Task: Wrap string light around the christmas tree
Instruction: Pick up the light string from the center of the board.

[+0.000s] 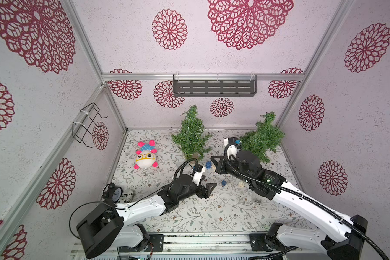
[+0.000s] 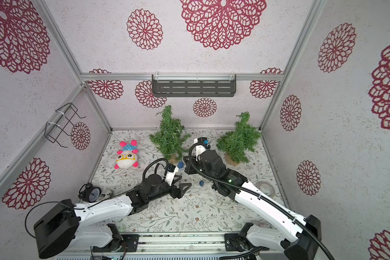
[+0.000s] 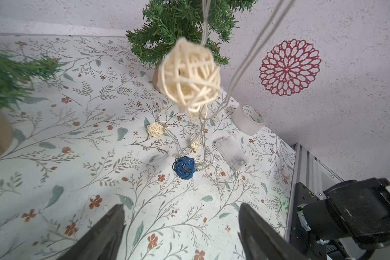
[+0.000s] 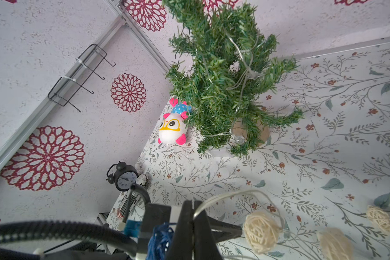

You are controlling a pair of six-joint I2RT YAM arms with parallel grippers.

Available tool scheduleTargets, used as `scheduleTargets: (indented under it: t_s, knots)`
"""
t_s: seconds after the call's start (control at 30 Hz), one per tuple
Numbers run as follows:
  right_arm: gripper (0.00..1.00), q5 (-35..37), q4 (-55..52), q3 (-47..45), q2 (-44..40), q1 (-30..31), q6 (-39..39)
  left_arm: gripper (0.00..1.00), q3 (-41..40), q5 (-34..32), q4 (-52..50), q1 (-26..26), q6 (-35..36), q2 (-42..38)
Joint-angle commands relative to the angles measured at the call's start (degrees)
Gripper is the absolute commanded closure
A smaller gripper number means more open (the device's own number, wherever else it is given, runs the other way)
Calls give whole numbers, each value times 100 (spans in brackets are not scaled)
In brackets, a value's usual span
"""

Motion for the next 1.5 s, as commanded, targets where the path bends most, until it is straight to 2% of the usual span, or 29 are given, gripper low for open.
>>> scheduleTargets:
  t_s: [0.0,0.1,0.2,0.53,0.73,0.8,0.97,1.07,1.2,1.3,1.37,1.47]
  knots:
    - [100,161,-173,507,-134,-114,-365,18,149,-192,960,-333,-187,471]
    - [100,218,-347,746,-112,-175,-549,19,213,-215,1750,-495,-538,1072]
    - [100,223,-392,899,-108,-246,-678,19,300,-273,2374,-721,-562,1603]
    - [100,237,-334,1100,-160,-292,-777,19,1473,-465,1992,-838,-189,2882]
    - [100,243,-343,1259,-129,-344,-943,35,2024,-381,1638,-768,-214,3240]
    - [100,235,-323,1285,-129,-407,-998,48,2011,-324,1822,-759,-207,3485]
    - [100,232,-379,1293,-171,-711,-1208,78,1588,38,2815,-718,-343,3161]
    - [100,236,-355,1243,-276,-1012,-1326,100,1337,327,2811,-663,-457,2756]
    - [100,232,-393,1253,-393,-1363,-1523,100,1032,623,2063,-628,-366,1955]
    - [100,250,-508,1245,-470,-1566,-1573,100,794,504,1147,-592,-143,1183]
    - [100,217,-490,1209,-498,-1617,-1576,100,771,399,707,-558,9,1013]
    - [100,-18,-341,1206,-502,-1619,-1492,100,892,517,608,-530,89,1276]
